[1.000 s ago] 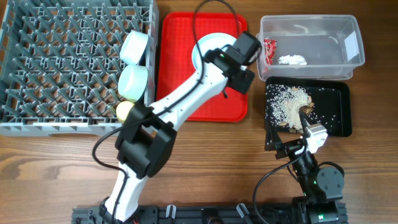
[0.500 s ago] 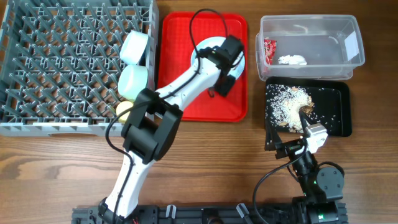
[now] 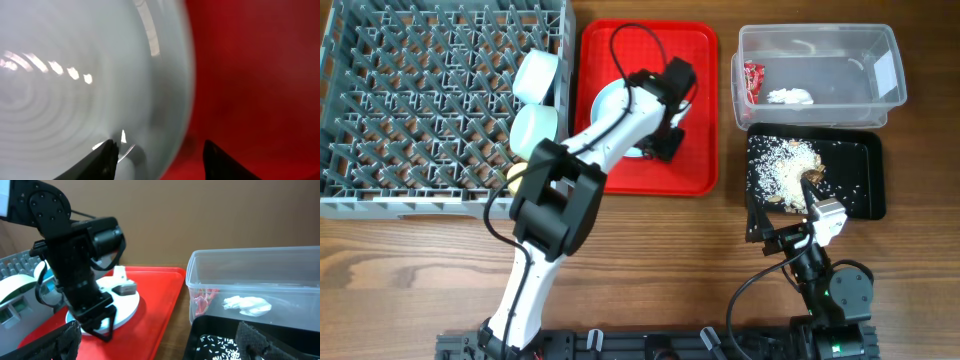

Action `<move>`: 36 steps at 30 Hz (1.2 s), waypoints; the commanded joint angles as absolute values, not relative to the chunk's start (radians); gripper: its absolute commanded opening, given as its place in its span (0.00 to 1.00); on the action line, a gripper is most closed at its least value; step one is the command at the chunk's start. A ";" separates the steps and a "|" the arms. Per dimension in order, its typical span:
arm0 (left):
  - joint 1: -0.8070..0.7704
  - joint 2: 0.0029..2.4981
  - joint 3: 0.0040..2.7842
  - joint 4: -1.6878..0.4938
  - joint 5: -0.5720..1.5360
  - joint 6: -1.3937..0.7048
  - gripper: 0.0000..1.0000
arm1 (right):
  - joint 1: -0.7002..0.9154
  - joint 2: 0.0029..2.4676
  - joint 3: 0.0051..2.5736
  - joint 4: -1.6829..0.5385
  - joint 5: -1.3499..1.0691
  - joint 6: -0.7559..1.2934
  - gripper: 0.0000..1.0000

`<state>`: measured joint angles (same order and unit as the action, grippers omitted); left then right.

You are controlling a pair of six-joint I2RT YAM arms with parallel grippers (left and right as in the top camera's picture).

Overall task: Sort waste into correct bins and load items into the dishwasher rack
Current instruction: 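Lower the left gripper onto the white plate rim and grasp it, then lift the white plate and carry it left to the dish rack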

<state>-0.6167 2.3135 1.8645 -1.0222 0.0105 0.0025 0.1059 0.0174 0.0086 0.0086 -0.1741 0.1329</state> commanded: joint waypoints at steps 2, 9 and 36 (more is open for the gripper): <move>-0.697 2.274 1.864 -0.926 0.003 0.011 0.58 | 0.104 0.007 0.005 0.012 -0.153 0.123 1.00; -0.693 2.280 1.864 -0.811 -0.091 -0.132 0.46 | 0.104 0.007 0.005 0.012 -0.153 0.123 1.00; -0.680 2.277 1.882 -0.971 -0.042 -0.200 0.04 | 0.104 0.007 0.005 0.012 -0.153 0.123 1.00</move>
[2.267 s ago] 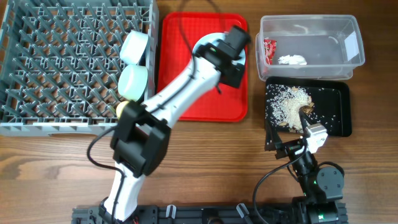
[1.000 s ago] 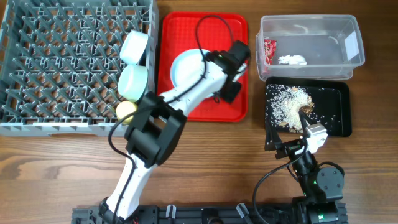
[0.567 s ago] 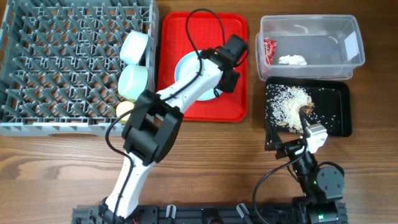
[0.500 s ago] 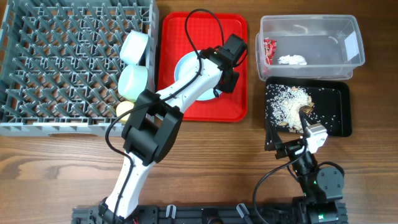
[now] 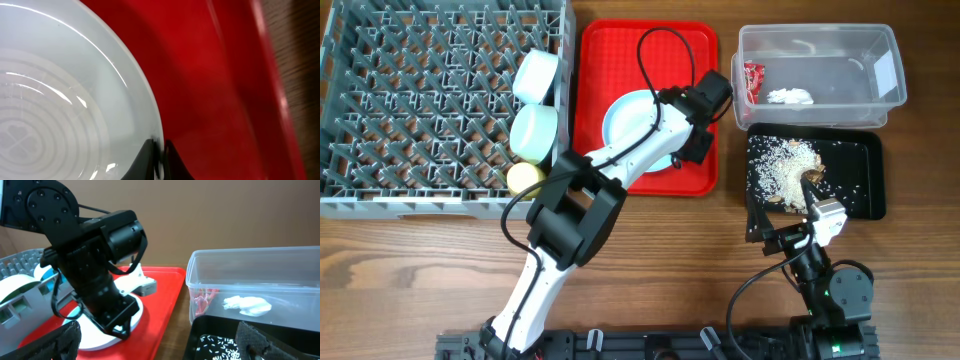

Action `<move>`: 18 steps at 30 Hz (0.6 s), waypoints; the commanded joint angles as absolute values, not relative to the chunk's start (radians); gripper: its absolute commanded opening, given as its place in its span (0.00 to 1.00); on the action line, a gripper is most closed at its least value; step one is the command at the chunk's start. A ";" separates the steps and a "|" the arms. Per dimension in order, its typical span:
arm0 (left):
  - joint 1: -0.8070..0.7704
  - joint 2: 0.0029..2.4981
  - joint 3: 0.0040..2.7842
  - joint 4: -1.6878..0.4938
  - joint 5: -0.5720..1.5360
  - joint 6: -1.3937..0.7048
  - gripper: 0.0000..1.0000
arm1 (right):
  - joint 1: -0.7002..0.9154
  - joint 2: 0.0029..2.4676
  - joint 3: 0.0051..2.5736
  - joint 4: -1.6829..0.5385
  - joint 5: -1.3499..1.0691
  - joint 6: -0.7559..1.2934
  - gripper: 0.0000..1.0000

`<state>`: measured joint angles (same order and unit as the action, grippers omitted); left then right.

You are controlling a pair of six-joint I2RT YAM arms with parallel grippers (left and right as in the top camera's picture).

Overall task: Sort waste into correct bins and load items into the dishwasher rack
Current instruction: 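Lift the white plate and carry it left to the dish rack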

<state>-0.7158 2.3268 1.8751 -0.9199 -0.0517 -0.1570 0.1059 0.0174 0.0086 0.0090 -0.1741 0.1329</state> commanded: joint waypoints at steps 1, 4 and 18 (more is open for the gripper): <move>-0.673 2.250 1.891 -0.987 -0.042 -0.204 0.04 | 0.104 0.007 0.005 0.012 -0.153 0.123 1.00; -0.654 2.157 1.929 -1.031 -0.042 -0.203 0.04 | 0.104 0.007 0.005 0.012 -0.153 0.124 1.00; -0.465 1.733 1.964 -1.071 0.069 -0.176 0.04 | 0.104 0.007 0.005 0.012 -0.153 0.124 1.00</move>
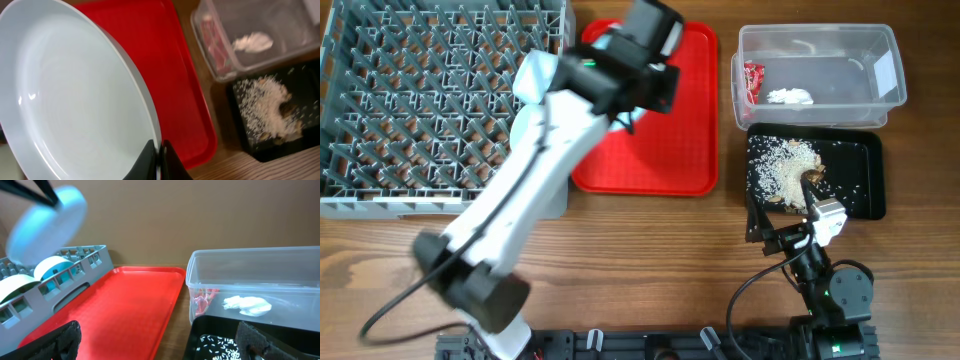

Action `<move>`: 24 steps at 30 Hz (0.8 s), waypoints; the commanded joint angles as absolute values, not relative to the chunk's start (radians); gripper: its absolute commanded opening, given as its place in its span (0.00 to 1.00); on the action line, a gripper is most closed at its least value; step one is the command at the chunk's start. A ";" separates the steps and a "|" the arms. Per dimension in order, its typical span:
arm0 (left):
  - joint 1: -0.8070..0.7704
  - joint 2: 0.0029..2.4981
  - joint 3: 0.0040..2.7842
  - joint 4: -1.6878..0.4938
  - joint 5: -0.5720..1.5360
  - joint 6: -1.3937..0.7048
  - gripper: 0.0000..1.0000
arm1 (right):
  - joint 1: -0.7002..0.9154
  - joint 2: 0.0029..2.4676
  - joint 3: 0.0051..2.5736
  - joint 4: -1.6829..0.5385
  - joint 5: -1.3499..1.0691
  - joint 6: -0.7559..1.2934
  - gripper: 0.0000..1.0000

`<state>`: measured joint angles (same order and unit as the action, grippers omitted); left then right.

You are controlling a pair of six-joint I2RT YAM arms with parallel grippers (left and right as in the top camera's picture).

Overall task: Sort waste into correct bins and load items into the dishwasher rack
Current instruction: 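Lift the white plate and carry it left to the dish rack, then set the white plate upright in the rack and open the left gripper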

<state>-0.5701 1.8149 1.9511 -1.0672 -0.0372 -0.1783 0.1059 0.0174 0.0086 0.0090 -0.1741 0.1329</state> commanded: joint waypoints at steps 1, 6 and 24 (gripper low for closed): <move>-0.421 1.710 1.964 -1.073 0.128 -0.175 0.04 | 0.104 0.007 0.005 0.012 -0.153 0.123 1.00; -0.146 1.663 1.964 -1.123 0.473 -0.121 0.04 | 0.104 0.007 0.005 0.012 -0.153 0.123 1.00; 0.289 1.792 1.963 -1.421 0.905 0.520 0.04 | 0.104 0.007 0.005 0.012 -0.153 0.123 1.00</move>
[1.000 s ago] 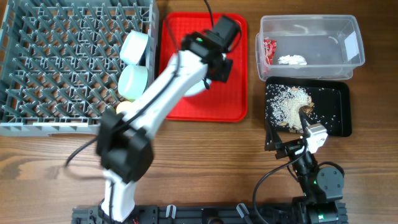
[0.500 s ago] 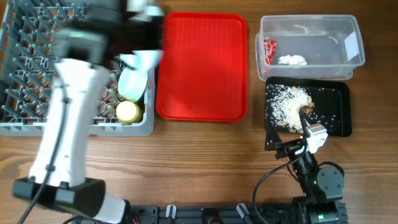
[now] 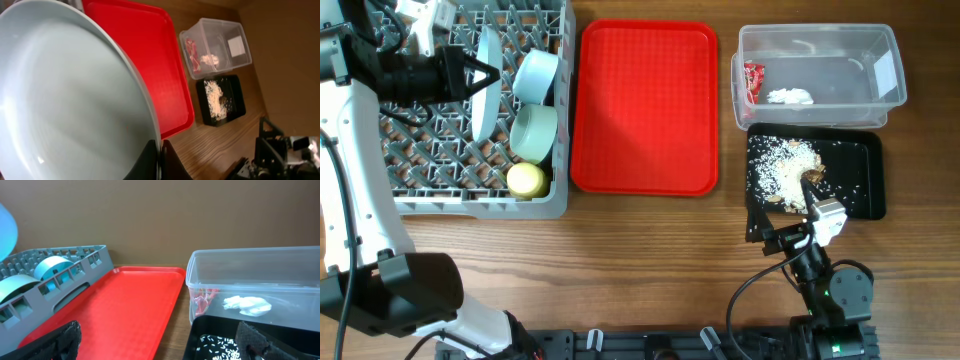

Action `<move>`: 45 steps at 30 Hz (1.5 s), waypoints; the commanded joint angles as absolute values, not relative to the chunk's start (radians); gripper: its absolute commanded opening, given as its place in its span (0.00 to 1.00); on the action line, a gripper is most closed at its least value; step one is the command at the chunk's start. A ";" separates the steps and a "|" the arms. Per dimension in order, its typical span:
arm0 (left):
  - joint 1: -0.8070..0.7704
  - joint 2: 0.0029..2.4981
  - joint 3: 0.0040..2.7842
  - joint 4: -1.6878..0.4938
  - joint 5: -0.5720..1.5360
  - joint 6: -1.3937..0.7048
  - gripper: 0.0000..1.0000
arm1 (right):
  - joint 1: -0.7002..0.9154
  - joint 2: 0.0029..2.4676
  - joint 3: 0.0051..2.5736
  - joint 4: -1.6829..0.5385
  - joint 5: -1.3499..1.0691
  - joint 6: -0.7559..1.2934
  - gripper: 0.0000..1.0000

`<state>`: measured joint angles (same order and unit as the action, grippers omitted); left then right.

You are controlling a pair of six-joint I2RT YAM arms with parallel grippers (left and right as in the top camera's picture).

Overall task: Sort waste into correct bins and load items into the dishwasher rack
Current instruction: 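Set the white plate upright in the rack and open the left gripper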

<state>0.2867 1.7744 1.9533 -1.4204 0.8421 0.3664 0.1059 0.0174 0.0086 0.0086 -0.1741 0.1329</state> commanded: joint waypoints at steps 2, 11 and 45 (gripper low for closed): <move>0.289 1.805 1.963 -1.415 0.905 0.546 0.04 | 0.104 0.007 0.005 0.012 -0.153 0.123 1.00; 0.291 1.930 1.963 -1.383 0.900 0.547 0.04 | 0.104 0.007 0.005 0.012 -0.153 0.123 1.00; 0.313 1.971 1.964 -1.317 0.787 0.400 0.75 | 0.104 0.007 0.005 0.012 -0.153 0.123 1.00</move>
<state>0.3073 1.9667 1.9533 -1.3270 0.7643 0.4683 0.1059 0.0174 0.0086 0.0086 -0.1741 0.1329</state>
